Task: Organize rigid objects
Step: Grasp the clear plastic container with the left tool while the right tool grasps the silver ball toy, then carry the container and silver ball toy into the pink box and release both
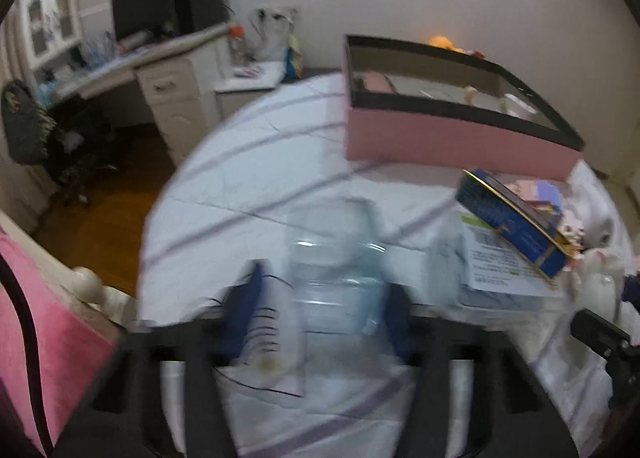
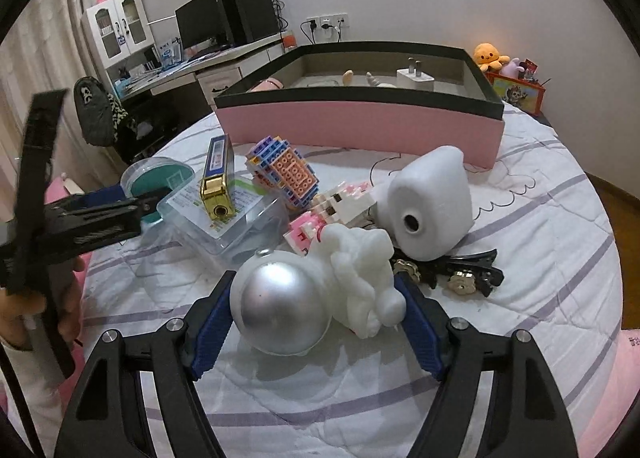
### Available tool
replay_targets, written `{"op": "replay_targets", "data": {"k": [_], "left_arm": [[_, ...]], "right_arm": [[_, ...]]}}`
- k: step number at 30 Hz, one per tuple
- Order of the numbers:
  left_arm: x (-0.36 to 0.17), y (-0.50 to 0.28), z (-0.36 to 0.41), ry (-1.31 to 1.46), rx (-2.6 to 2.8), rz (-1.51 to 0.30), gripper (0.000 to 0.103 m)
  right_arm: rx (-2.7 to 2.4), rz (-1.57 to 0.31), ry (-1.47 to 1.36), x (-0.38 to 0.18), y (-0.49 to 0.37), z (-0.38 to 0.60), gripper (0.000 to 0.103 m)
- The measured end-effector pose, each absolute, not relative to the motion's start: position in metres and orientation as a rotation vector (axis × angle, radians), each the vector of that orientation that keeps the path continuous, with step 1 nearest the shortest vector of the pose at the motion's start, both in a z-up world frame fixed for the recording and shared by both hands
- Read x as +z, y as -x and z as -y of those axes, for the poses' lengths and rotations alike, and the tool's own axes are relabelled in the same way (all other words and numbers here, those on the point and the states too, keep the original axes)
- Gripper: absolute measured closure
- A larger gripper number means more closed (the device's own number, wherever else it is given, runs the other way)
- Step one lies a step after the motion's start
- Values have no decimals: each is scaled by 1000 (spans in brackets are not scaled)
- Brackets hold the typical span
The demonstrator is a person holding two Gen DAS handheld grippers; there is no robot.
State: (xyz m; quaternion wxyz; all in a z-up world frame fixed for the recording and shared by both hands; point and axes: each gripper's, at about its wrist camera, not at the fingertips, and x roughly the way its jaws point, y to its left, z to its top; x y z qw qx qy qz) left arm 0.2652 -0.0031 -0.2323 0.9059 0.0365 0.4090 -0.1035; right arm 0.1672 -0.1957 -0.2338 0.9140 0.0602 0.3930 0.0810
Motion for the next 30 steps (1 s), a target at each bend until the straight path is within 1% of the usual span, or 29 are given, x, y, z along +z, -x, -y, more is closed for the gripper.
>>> {"op": "replay_targets", "data": {"k": [5, 9, 15, 20, 23, 30], "left_arm": [[-216, -246, 9, -92, -242, -788, 66], [-189, -231, 22, -101, -295, -721, 66], [-162, -235, 45, -110, -369, -681, 66], [-141, -265, 68, -128, -427, -657, 66], [-138, -292, 82, -141, -428, -667, 66], [-152, -360, 111, -187, -406, -741, 66]], "right_arm": [[158, -782, -124, -224, -162, 201, 26], [162, -738, -117, -208, -161, 203, 26], [164, -678, -96, -182, -169, 207, 26], [170, -625, -75, -159, -184, 212, 26], [173, -602, -71, -146, -209, 220, 26], [103, -640, -61, -153, -280, 240, 26]]}}
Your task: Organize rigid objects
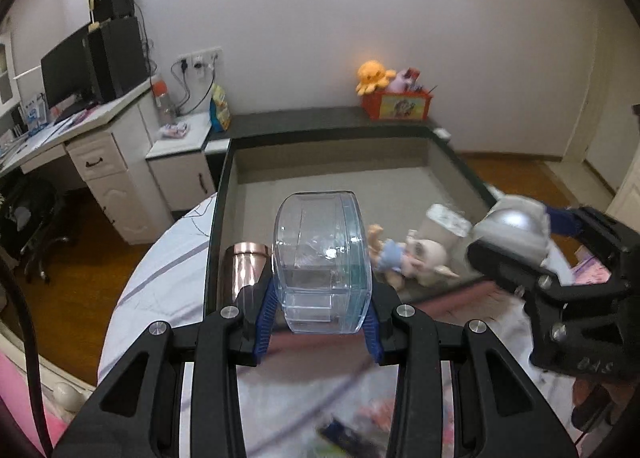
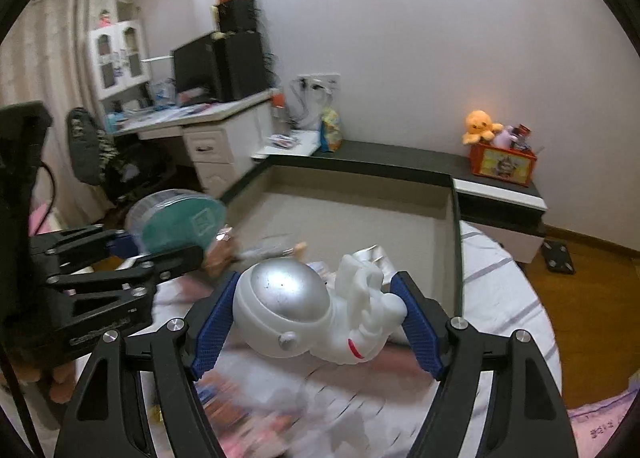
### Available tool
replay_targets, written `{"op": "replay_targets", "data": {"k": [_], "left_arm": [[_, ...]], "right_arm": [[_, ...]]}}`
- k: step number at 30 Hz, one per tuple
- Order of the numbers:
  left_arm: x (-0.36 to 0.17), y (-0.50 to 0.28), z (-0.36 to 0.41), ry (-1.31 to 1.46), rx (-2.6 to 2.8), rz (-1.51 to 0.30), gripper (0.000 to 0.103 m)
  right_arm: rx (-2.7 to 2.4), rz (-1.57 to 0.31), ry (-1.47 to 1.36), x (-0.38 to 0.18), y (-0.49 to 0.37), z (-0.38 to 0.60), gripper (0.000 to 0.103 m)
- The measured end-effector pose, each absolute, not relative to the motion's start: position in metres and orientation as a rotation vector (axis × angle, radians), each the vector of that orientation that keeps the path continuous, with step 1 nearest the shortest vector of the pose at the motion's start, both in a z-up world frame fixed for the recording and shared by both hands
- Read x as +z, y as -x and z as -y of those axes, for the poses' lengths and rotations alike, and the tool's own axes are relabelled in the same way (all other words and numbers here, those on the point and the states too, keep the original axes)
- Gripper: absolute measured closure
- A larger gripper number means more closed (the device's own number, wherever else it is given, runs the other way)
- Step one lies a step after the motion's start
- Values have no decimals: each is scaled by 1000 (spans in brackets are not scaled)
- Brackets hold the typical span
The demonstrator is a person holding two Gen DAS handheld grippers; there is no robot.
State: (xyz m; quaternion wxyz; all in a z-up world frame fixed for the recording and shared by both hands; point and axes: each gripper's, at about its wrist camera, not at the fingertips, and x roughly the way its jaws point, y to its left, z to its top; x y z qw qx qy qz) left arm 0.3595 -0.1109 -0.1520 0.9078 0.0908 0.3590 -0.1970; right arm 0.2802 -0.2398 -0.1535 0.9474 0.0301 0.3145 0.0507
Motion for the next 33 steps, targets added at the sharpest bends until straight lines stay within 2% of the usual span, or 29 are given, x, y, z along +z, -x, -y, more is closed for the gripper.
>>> {"op": "replay_targets", "data": {"k": [10, 15, 16, 19, 20, 21, 27, 33], "left_arm": [[-192, -399, 137, -233, -413, -855, 66], [-194, -406, 136, -226, -378, -865, 61], [-192, -405, 136, -225, -378, -857, 60], [-185, -395, 137, -254, -340, -815, 49], [-179, -388, 137, -269, -315, -790, 32], [-172, -381, 135, -272, -308, -756, 20], [-124, -323, 108, -198, -333, -602, 4], [-80, -243, 69, -127, -278, -437, 0]], "right_arm": [[-23, -731, 7, -183, -323, 266, 26], [-30, -744, 11, -192, -333, 268, 25], [-36, -738, 13, -192, -332, 268, 21], [-57, -725, 32, -189, -331, 265, 16], [-54, -721, 31, -188, -330, 264, 15], [-55, -713, 26, -185, -327, 263, 15], [-14, -584, -20, -140, -276, 253, 14], [27, -449, -11, -94, -212, 225, 14]]}}
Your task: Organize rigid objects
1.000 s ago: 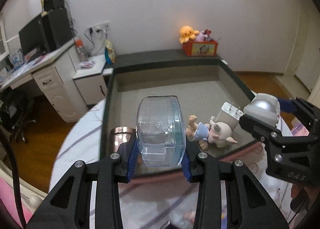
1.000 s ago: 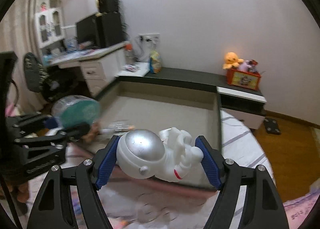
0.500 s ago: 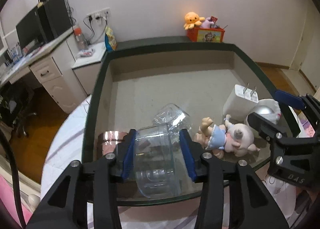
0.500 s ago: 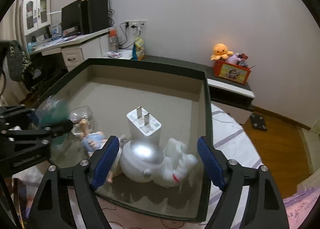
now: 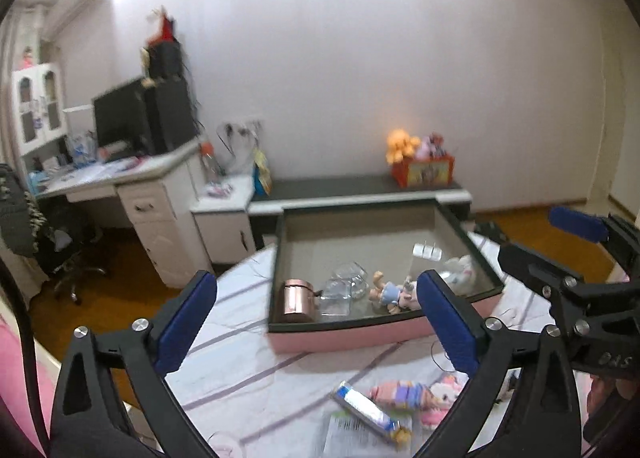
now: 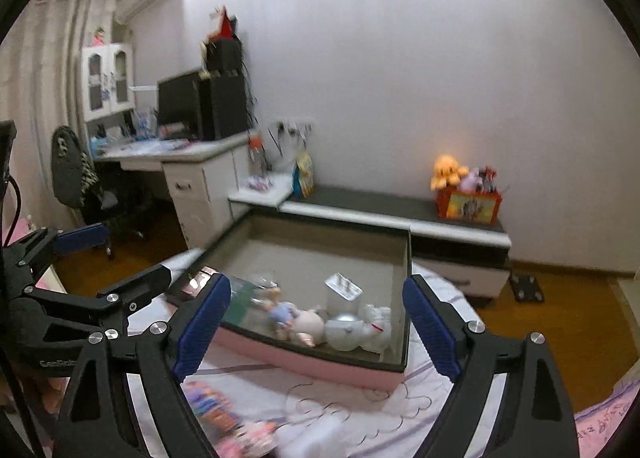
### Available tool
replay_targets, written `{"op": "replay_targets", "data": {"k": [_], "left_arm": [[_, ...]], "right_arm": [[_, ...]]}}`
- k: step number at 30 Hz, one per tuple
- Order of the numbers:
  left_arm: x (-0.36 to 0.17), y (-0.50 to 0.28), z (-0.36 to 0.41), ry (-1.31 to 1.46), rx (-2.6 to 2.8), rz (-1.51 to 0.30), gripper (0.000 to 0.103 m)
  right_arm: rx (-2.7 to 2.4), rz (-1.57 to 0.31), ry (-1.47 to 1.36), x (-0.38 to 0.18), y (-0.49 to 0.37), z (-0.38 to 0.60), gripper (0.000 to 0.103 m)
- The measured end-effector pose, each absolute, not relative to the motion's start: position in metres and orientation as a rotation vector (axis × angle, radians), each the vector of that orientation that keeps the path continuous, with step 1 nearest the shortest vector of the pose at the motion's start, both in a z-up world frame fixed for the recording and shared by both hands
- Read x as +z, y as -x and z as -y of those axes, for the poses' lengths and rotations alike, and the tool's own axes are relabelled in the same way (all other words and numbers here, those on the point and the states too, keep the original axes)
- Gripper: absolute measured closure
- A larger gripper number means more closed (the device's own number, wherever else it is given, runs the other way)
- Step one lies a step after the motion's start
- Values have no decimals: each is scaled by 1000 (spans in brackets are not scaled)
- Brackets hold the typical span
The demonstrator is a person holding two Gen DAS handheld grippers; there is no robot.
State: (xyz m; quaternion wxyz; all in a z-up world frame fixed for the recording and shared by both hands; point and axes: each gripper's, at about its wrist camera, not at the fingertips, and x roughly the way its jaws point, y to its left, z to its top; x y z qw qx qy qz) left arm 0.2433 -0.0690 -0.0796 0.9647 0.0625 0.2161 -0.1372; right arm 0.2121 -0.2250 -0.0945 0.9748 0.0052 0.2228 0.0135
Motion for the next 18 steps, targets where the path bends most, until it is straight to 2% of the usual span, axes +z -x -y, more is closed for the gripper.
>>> {"op": "replay_targets", "data": {"k": [9, 18], "left_arm": [[-45, -143, 31, -107, -175, -289, 0], [-26, -83, 5, -78, -134, -197, 0]], "right_arm": [[116, -323, 4, -62, -124, 178, 14], [97, -219, 35, -39, -66, 150, 14]]}}
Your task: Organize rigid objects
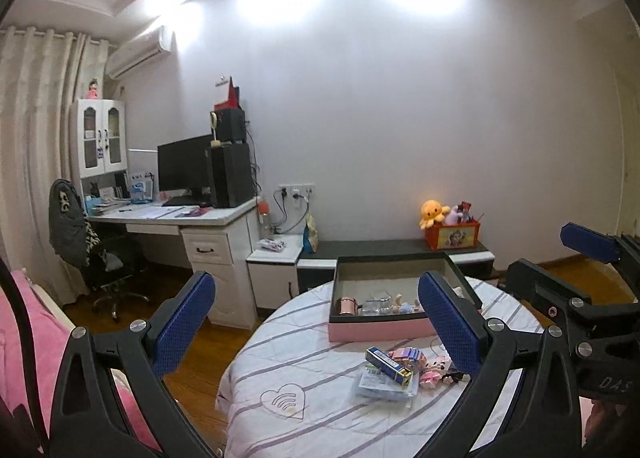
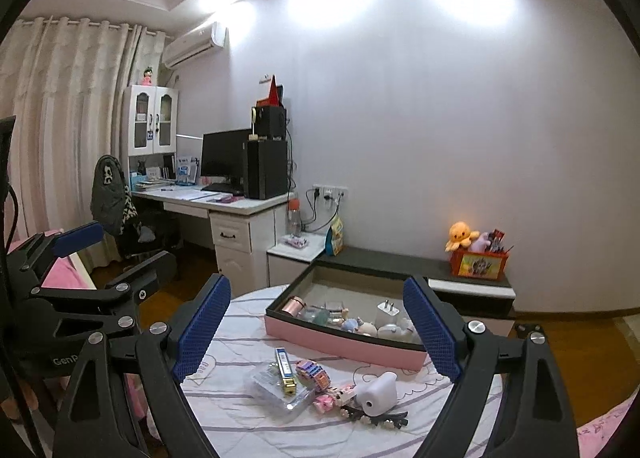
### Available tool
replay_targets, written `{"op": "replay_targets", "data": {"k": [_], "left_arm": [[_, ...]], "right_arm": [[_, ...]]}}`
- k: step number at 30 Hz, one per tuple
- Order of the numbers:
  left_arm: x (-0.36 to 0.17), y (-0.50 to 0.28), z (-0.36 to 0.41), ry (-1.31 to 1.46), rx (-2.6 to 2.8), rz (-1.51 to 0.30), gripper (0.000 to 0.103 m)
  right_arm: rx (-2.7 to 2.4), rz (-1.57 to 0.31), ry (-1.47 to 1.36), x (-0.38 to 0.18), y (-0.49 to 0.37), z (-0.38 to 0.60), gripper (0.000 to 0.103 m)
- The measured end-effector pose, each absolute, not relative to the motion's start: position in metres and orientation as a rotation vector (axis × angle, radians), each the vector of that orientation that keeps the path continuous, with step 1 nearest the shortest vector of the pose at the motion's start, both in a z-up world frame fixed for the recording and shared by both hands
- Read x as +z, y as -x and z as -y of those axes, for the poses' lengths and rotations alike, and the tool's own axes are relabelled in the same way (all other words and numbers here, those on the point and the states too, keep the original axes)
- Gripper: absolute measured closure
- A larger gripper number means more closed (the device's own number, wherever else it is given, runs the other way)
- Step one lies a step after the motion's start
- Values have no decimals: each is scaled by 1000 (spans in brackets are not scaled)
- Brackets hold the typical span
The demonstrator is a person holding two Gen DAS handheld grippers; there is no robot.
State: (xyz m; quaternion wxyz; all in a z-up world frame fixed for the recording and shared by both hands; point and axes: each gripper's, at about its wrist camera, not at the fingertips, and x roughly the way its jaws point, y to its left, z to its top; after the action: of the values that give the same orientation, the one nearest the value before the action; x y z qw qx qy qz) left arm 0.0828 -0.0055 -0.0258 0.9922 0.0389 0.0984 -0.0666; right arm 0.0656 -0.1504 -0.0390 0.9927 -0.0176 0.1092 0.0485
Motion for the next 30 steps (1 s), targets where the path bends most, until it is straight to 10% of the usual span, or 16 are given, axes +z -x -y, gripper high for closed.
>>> {"op": "replay_targets", "data": {"k": [30], "left_arm": [[-11, -44, -3, -87, -112, -133, 0]], "right_arm": [[120, -167, 19, -29, -25, 138, 13]]}}
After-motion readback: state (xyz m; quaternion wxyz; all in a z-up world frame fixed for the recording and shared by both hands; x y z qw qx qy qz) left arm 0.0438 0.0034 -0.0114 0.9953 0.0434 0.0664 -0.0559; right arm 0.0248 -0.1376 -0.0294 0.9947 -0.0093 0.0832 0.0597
